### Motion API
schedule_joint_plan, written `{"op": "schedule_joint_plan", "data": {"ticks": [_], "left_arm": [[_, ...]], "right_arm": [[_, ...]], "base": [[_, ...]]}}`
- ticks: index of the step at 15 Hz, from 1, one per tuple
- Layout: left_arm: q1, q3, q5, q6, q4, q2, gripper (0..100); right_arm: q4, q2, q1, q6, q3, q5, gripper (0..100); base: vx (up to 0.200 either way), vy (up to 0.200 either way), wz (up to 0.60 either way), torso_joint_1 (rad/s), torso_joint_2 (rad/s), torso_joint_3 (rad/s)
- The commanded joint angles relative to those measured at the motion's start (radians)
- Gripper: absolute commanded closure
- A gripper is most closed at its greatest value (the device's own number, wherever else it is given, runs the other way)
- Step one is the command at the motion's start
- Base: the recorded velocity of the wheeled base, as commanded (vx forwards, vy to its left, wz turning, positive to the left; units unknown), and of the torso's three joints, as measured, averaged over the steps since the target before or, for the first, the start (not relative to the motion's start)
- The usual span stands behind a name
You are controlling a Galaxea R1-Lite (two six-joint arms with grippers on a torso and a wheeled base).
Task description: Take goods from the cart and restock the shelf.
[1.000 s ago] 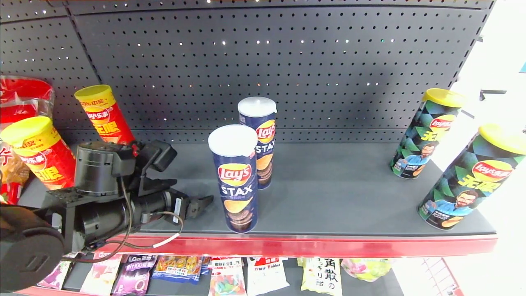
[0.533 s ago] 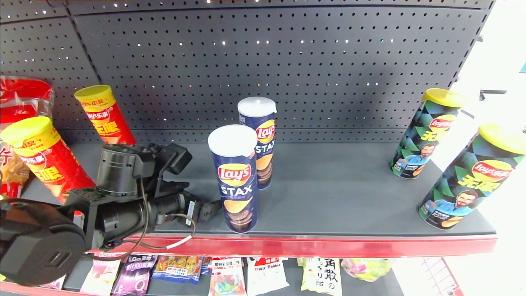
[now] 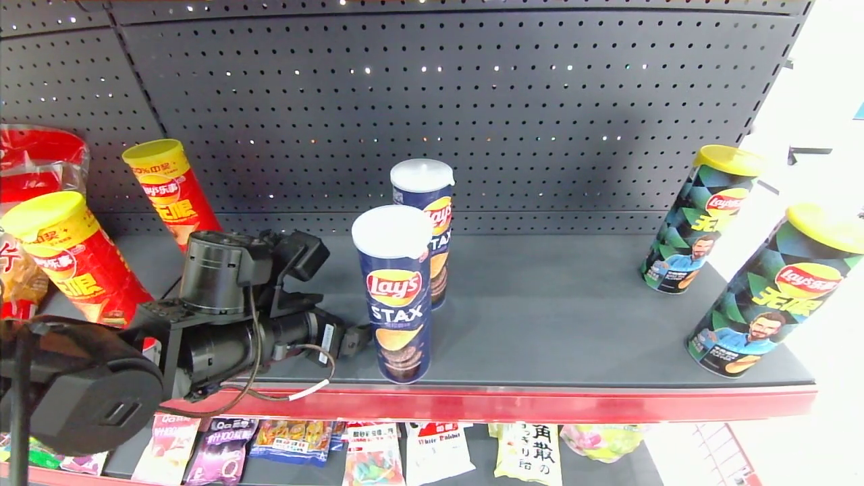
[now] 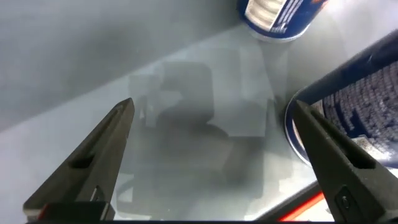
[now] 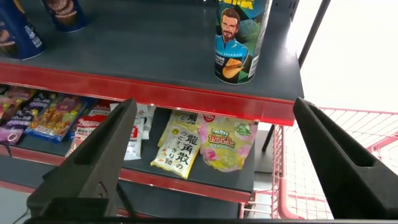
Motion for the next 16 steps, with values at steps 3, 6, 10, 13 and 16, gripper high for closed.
{"op": "schedule_joint_plan", "data": {"ticks": [3, 6, 10, 13, 16], "left_arm": [[-0.006, -0.020, 0.001, -0.001, -0.001, 0.021, 0], [-0.006, -0.022, 0.001, -0.002, -0.001, 0.021, 0], [-0.015, -0.022, 0.001, -0.004, -0.001, 0.029, 0], [-0.018, -0.022, 0.001, -0.005, -0.001, 0.030, 0], [-0.011, -0.005, 0.002, -0.007, -0.034, 0.019, 0]], "right_arm": [[0.000, 0.008, 0.000, 0.000, -0.002, 0.000, 0], [0.000, 0.008, 0.000, 0.000, -0.002, 0.000, 0], [-0.002, 0.005, 0.000, 0.000, -0.002, 0.000, 0], [0.000, 0.003, -0.002, 0.000, -0.003, -0.001, 0], [0.000, 0.002, -0.002, 0.000, 0.000, -0.001, 0]], "base": [[0.000, 0.000, 0.00, 0.000, 0.00, 0.000], [0.000, 0.000, 0.00, 0.000, 0.00, 0.000], [0.000, 0.000, 0.00, 0.000, 0.00, 0.000], [0.000, 0.000, 0.00, 0.000, 0.00, 0.000], [0.000, 0.000, 0.00, 0.000, 0.00, 0.000]]}}
